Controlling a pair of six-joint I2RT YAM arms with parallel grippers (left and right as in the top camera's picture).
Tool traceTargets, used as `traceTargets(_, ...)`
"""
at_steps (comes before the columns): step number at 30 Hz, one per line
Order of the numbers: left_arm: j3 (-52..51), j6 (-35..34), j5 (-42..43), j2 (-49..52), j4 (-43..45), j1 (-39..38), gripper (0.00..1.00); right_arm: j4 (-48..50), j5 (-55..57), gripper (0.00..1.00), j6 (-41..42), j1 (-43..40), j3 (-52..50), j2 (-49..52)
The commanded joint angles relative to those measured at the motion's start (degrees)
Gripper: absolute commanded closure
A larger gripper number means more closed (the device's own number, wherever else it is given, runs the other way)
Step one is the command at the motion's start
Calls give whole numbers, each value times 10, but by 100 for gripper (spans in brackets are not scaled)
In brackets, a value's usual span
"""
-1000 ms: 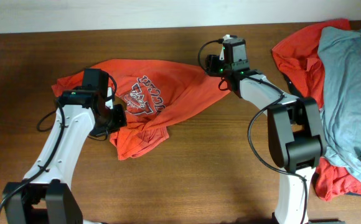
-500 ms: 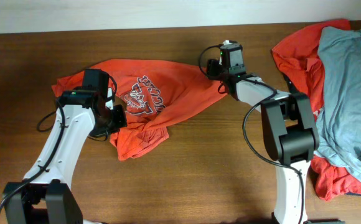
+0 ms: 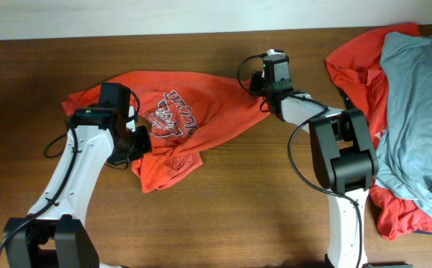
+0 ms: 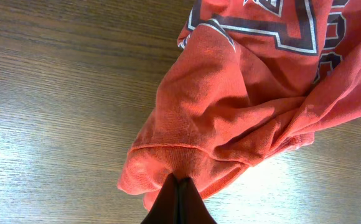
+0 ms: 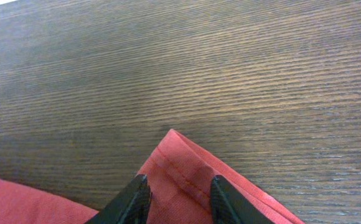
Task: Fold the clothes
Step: 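Grasp the orange shirt's right corner with the right gripper, then lift and stretch the orange shirt between both grippers, then lay it down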
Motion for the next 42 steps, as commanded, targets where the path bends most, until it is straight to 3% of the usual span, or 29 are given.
traceTargets(1,7,-5,7,-11,-2,-1,100,-11,4,70,-4,0,3,28)
traceTargets(5,7,-5,6,-11,-1,-1,100,-11,16,96,-4,-2,4,28)
traceTargets(9,7,-5,6,-11,-1,-1,100,-39,16,96,-15,-10,13,18)
traceTargets(14,7,8,6,-11,7,-1,100,-148,16,96,-36,-38,57,-49)
traceTargets(21,70,47,6,-17,0,7,100,-387,16,96,-77,-95,167,-167)
traceTargets(30,283,104,6,-35,-85,44,100,-600,16,96,-94,-182,240,-356)
traceTargets(37,495,145,6,-37,-208,55,100,-654,16,96,-104,-211,240,-518)
traceTargets(42,588,147,6,-56,-244,55,100,-667,25,96,-110,-211,240,-586)
